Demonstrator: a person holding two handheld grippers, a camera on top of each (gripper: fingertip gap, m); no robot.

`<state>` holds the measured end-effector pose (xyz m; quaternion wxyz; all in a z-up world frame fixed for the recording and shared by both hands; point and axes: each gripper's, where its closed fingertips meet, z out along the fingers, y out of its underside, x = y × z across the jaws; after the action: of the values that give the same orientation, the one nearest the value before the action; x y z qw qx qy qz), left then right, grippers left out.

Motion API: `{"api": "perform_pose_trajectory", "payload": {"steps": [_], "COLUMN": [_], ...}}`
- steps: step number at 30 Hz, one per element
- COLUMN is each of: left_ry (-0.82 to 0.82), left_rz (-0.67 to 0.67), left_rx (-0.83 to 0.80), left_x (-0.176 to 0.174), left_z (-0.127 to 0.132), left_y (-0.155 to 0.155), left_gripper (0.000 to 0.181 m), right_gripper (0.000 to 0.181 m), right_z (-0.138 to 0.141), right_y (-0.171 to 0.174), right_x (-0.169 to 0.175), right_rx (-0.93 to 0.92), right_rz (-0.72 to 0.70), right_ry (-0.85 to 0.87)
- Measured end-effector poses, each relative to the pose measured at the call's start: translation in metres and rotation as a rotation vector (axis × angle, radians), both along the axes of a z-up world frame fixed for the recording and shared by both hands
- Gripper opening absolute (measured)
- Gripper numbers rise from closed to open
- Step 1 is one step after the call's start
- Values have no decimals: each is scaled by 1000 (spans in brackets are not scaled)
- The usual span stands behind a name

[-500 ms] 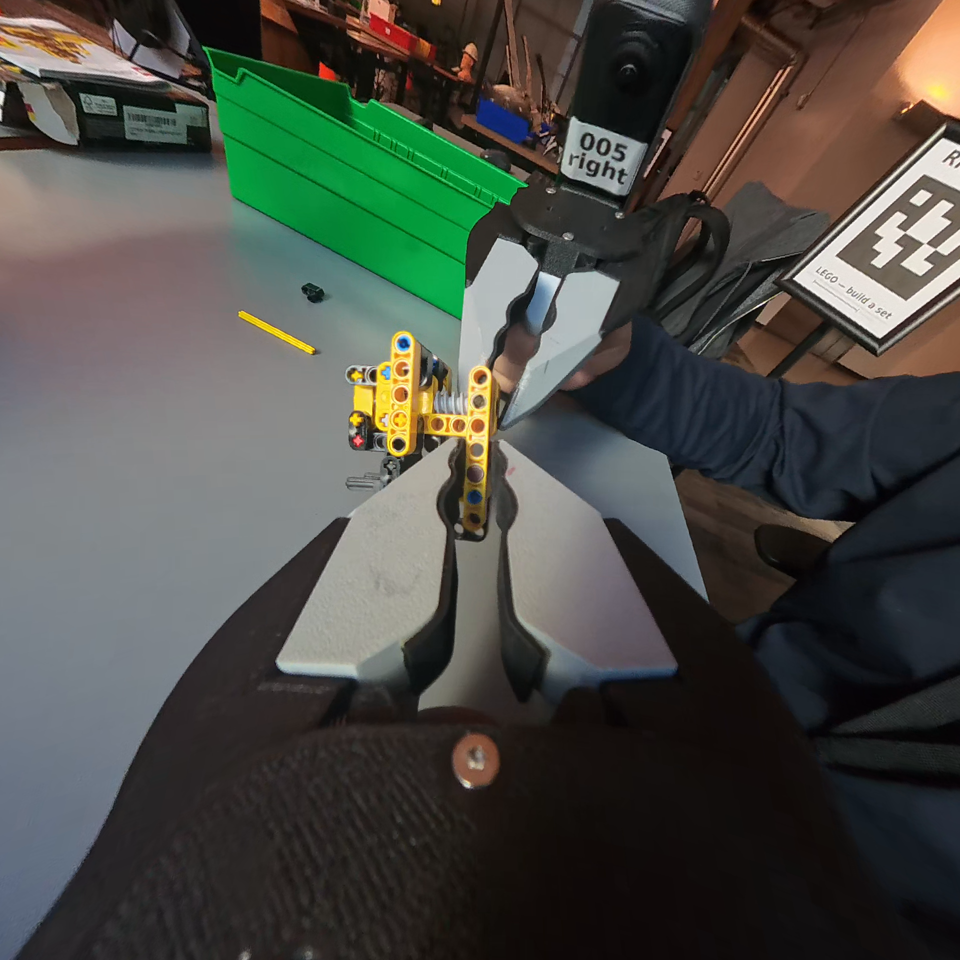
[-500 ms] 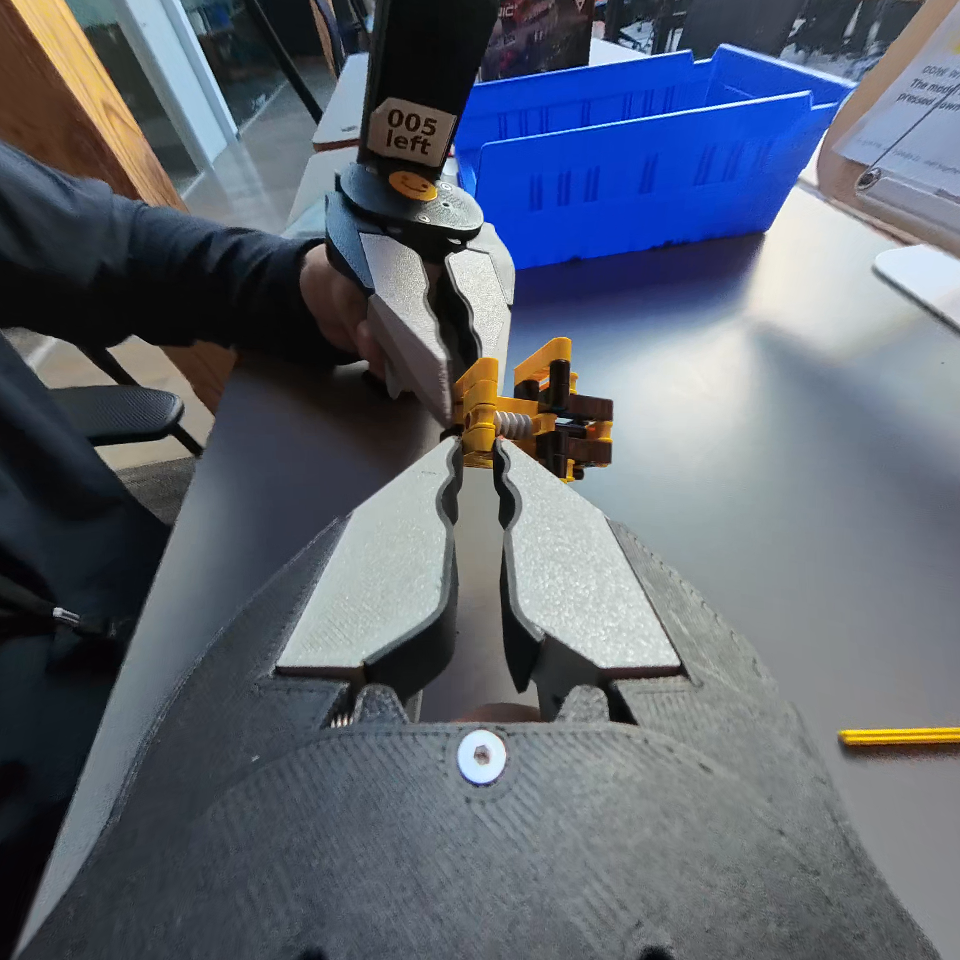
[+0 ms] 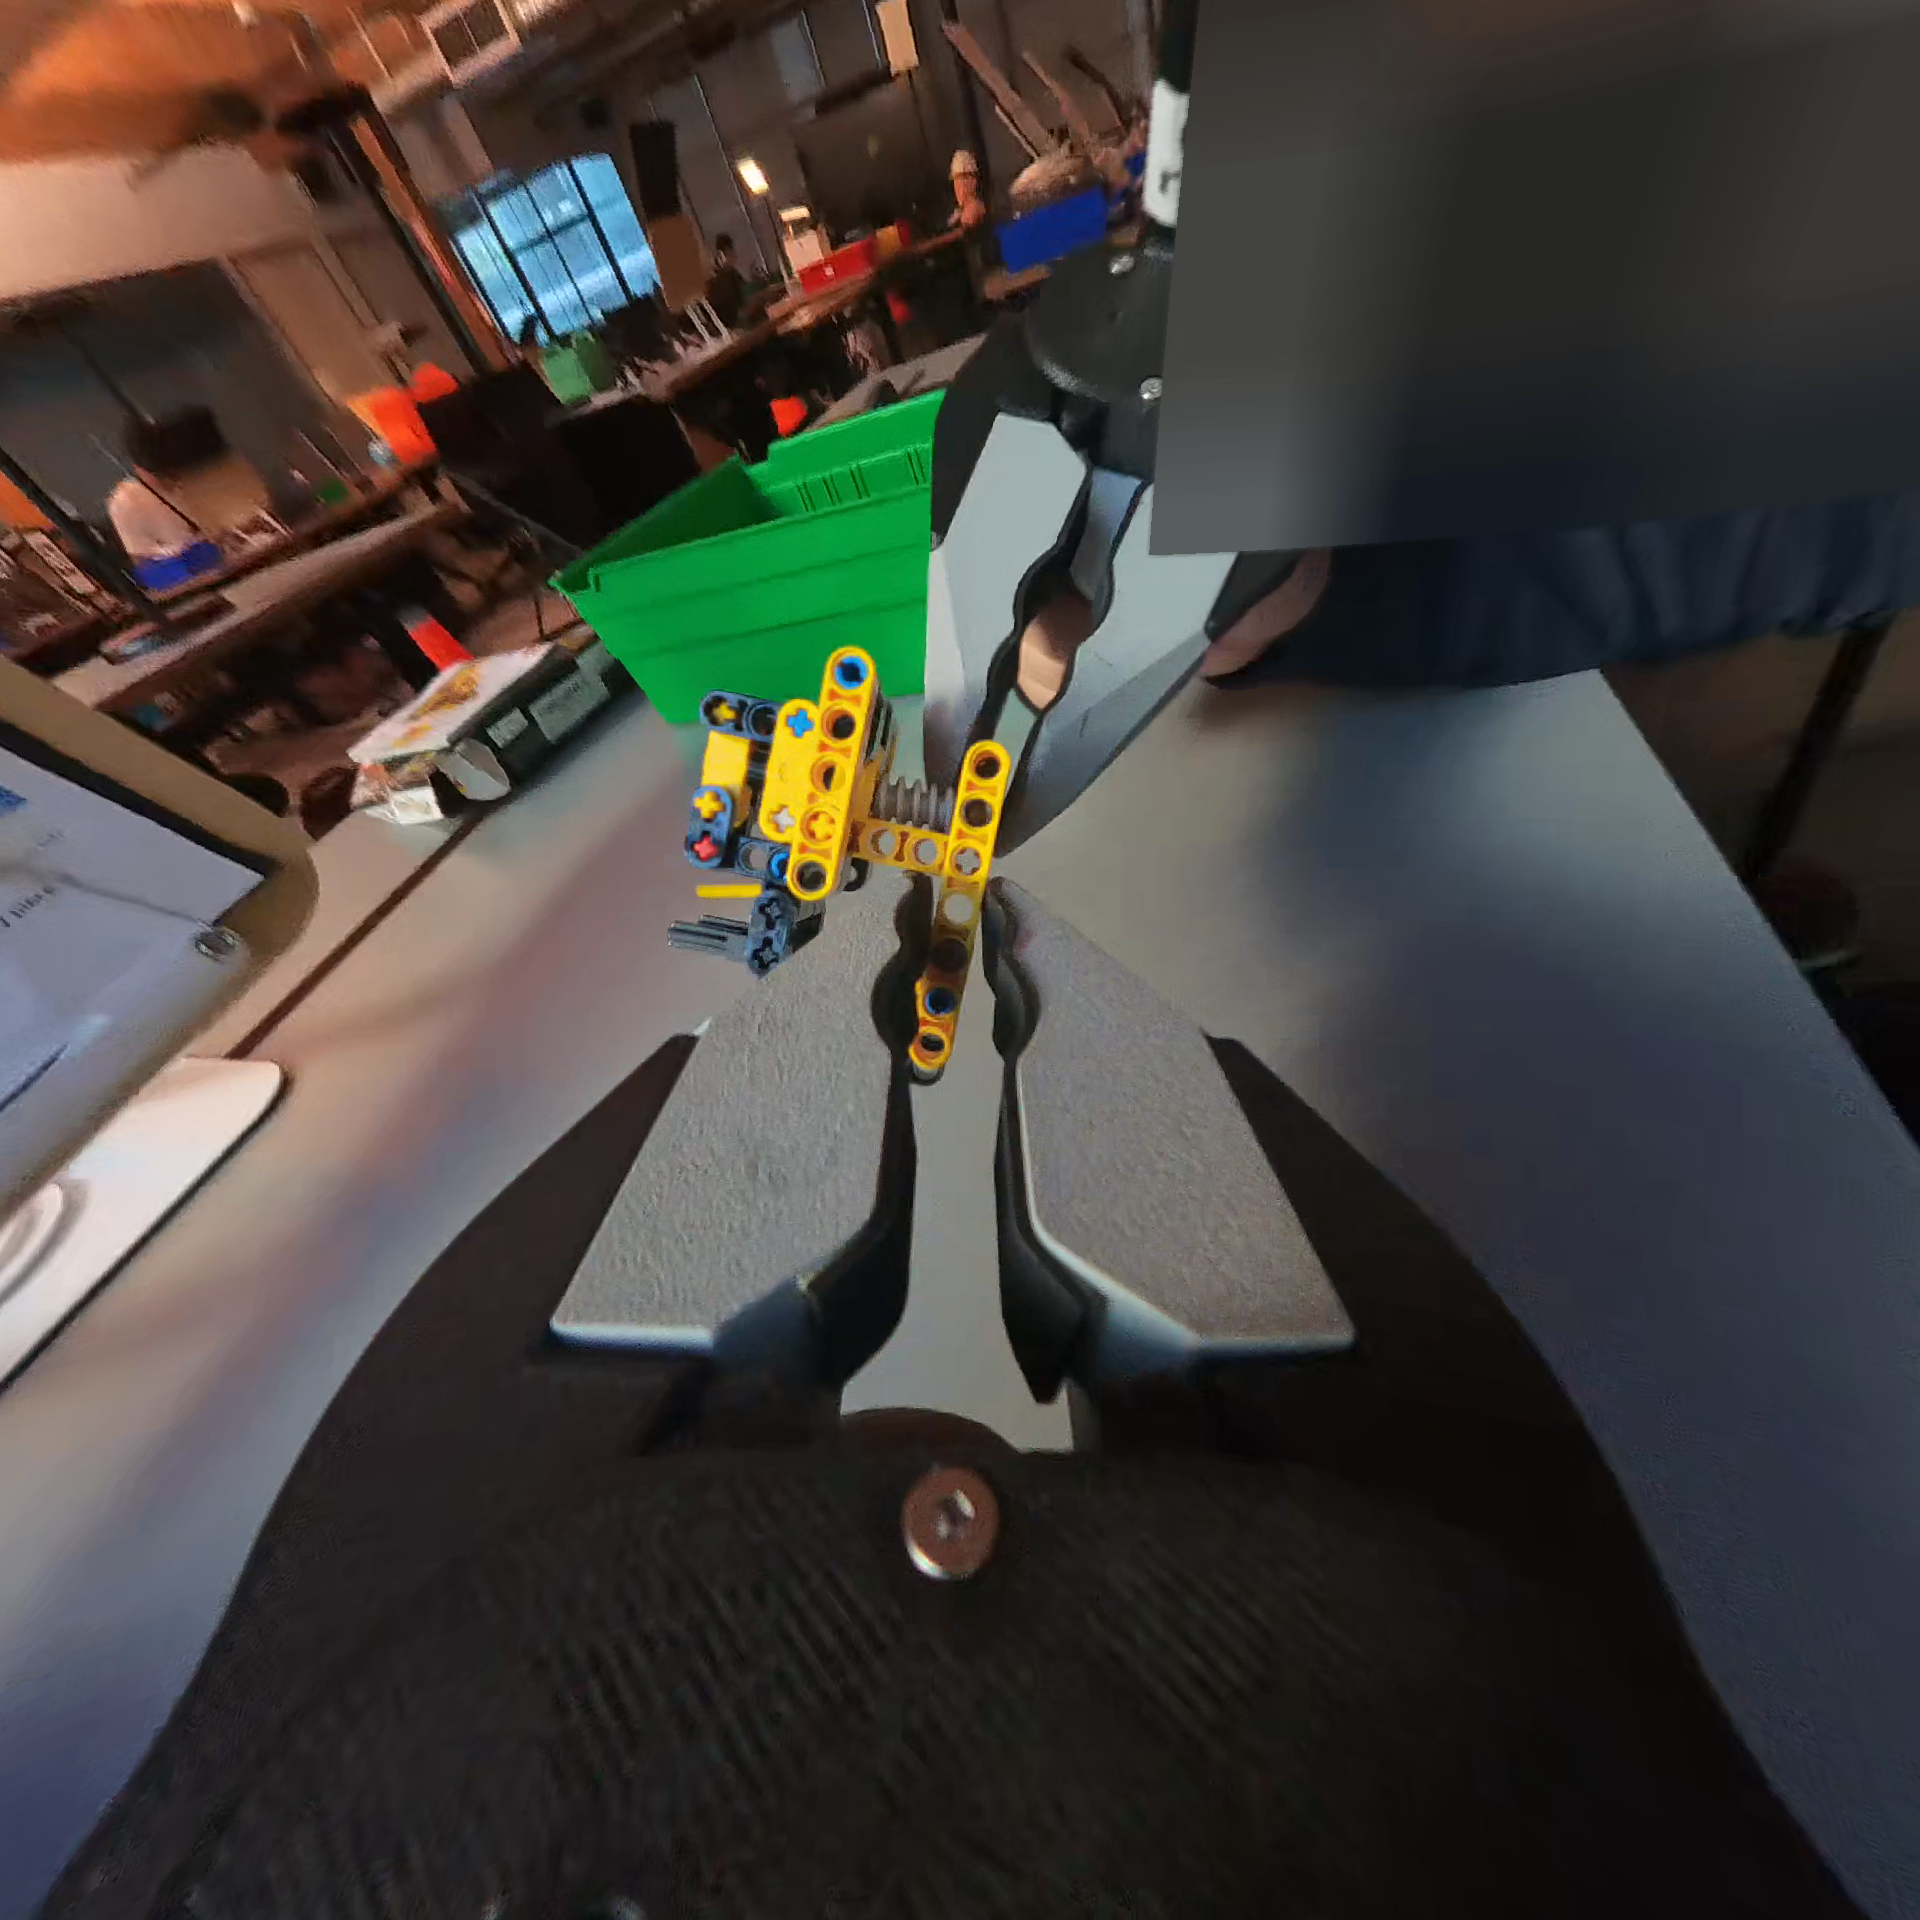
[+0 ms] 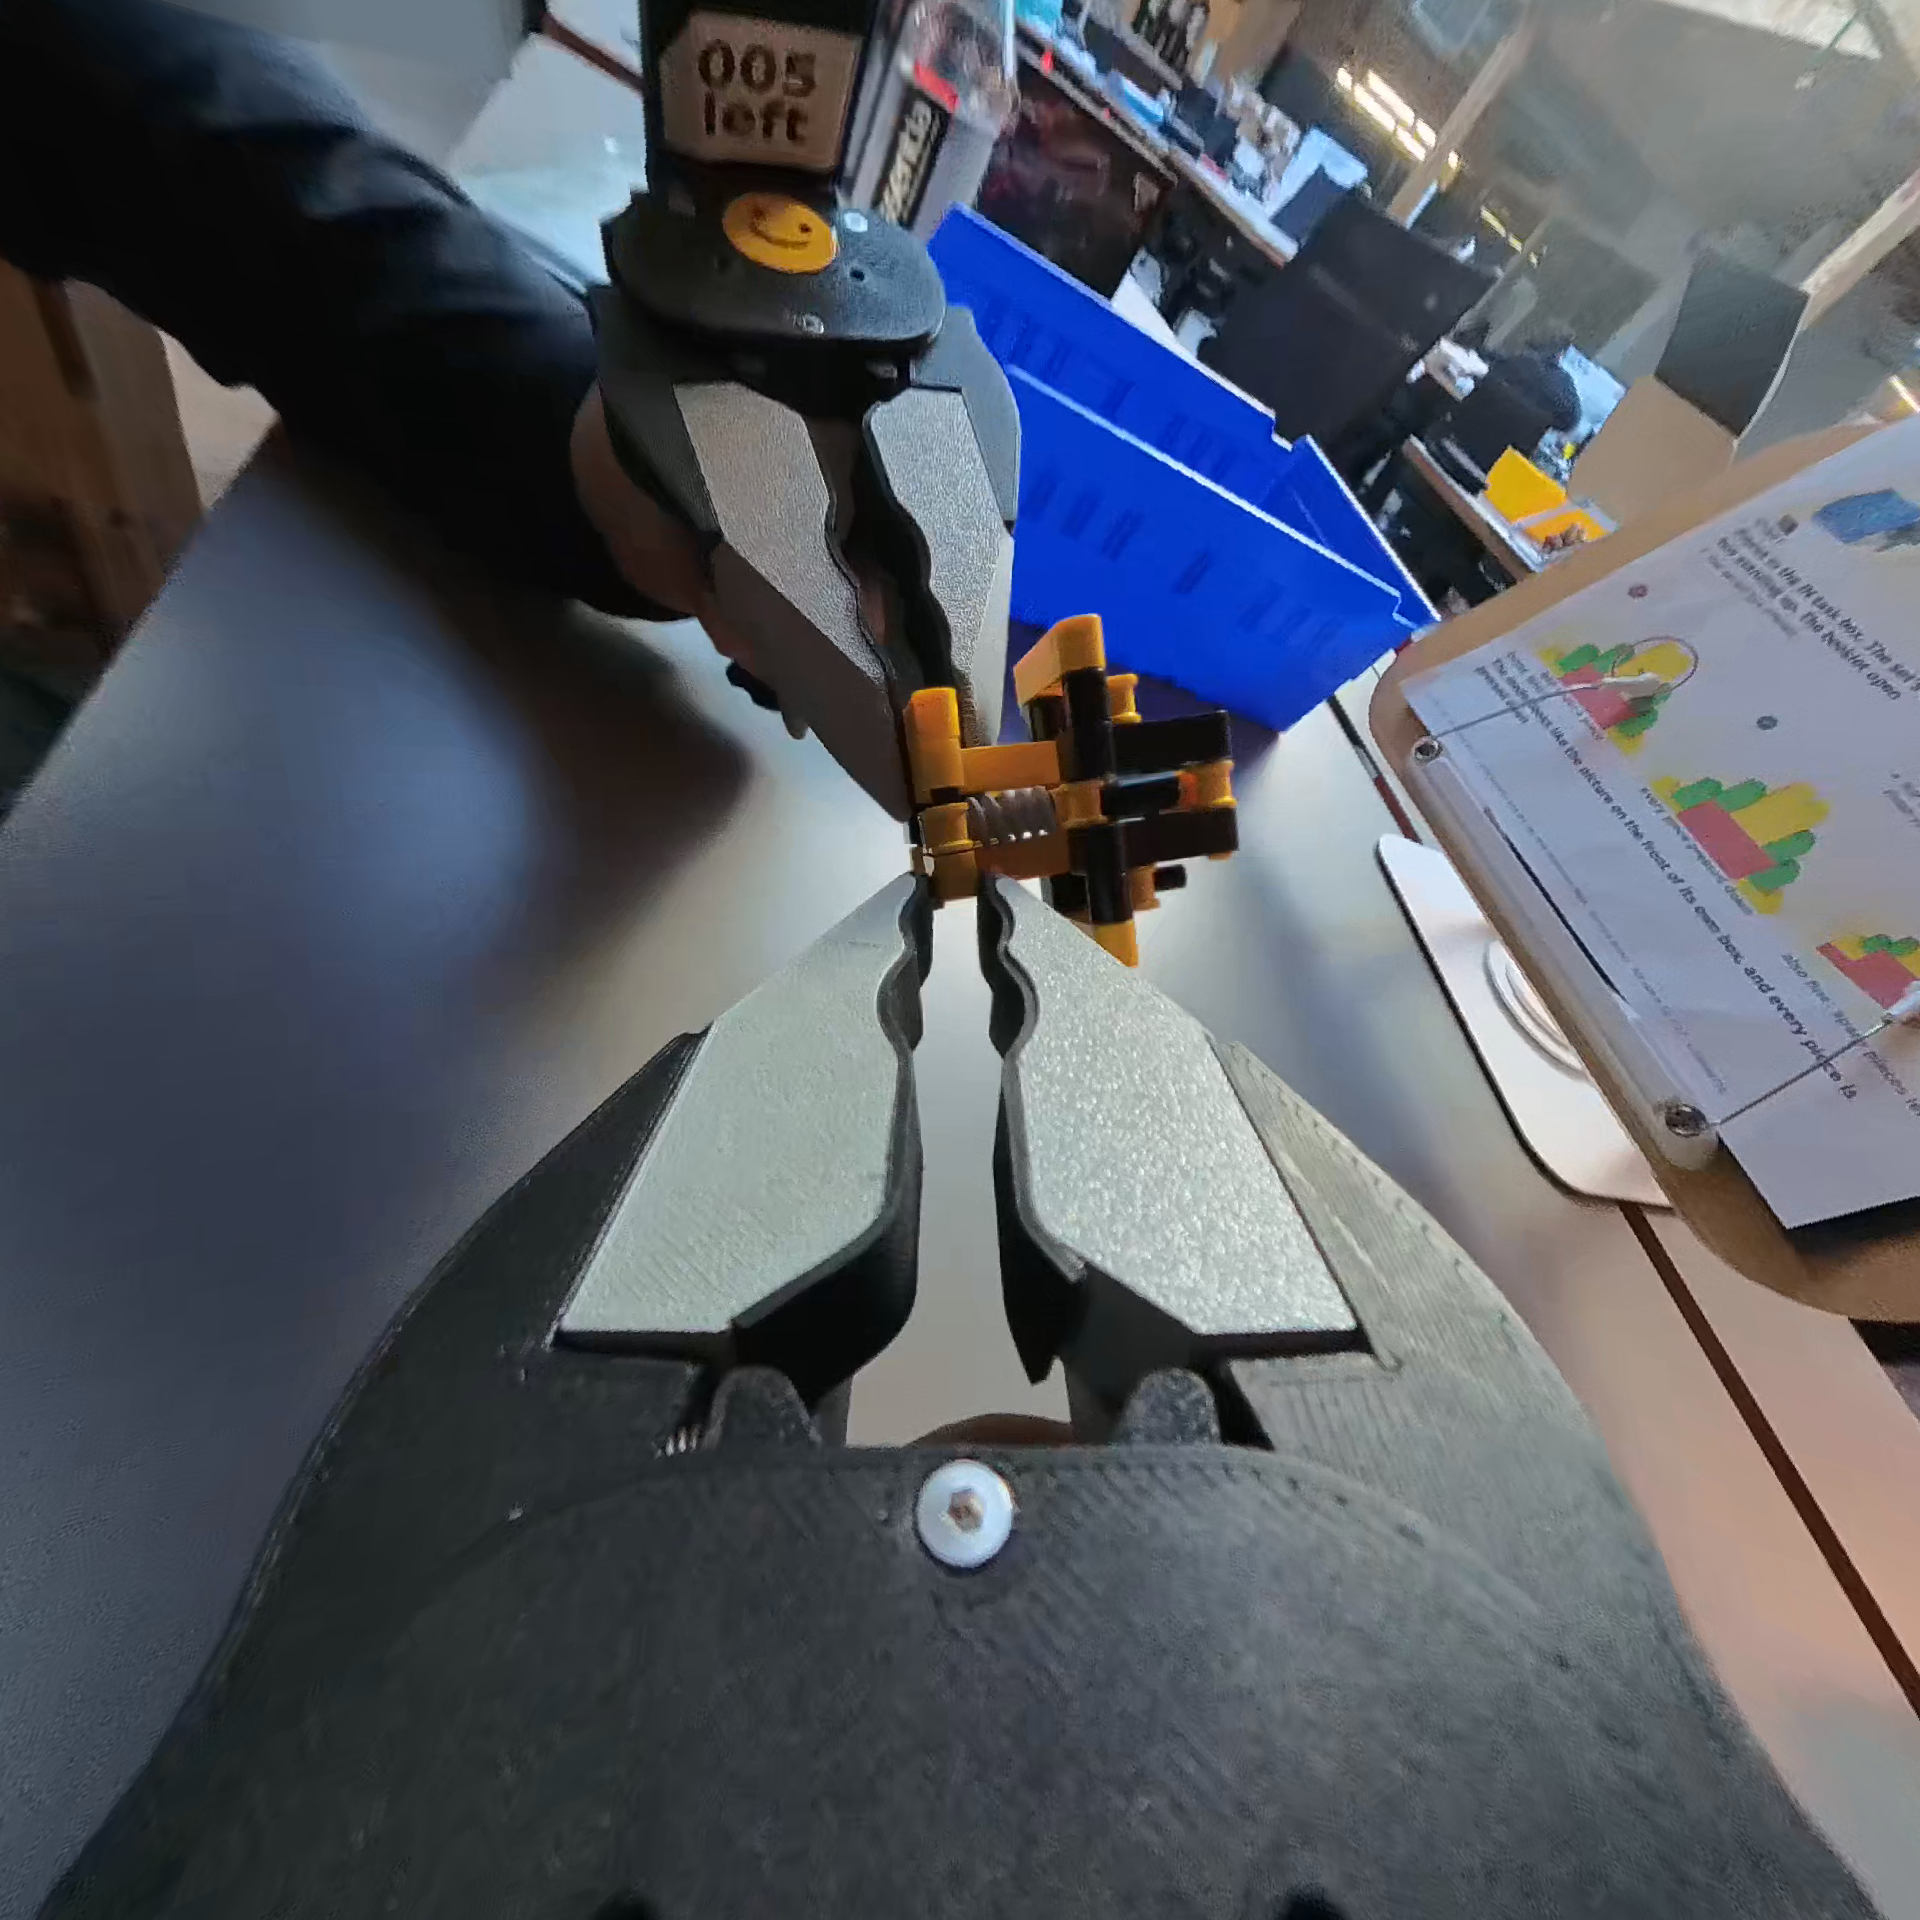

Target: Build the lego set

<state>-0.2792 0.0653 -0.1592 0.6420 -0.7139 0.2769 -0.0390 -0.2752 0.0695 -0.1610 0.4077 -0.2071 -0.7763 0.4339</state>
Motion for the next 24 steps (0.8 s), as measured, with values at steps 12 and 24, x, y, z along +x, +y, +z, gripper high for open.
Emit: {"api": "perform_pose_trajectory", "payload": {"steps": [12, 24], "left_ry": [177, 563], "left_rz": [36, 198], "left_rx": [118, 148], "left_x": [4, -11], "left_z": [4, -9], "left_y": [-3, 4], "left_gripper": [5, 4], "right_gripper": [5, 27], "right_z": [3, -4], "right_y": [0, -3], "right_x": [3, -6], "right_rx": [-109, -610], "right_rz": [43, 114], "right_ry": [-67, -419]}}
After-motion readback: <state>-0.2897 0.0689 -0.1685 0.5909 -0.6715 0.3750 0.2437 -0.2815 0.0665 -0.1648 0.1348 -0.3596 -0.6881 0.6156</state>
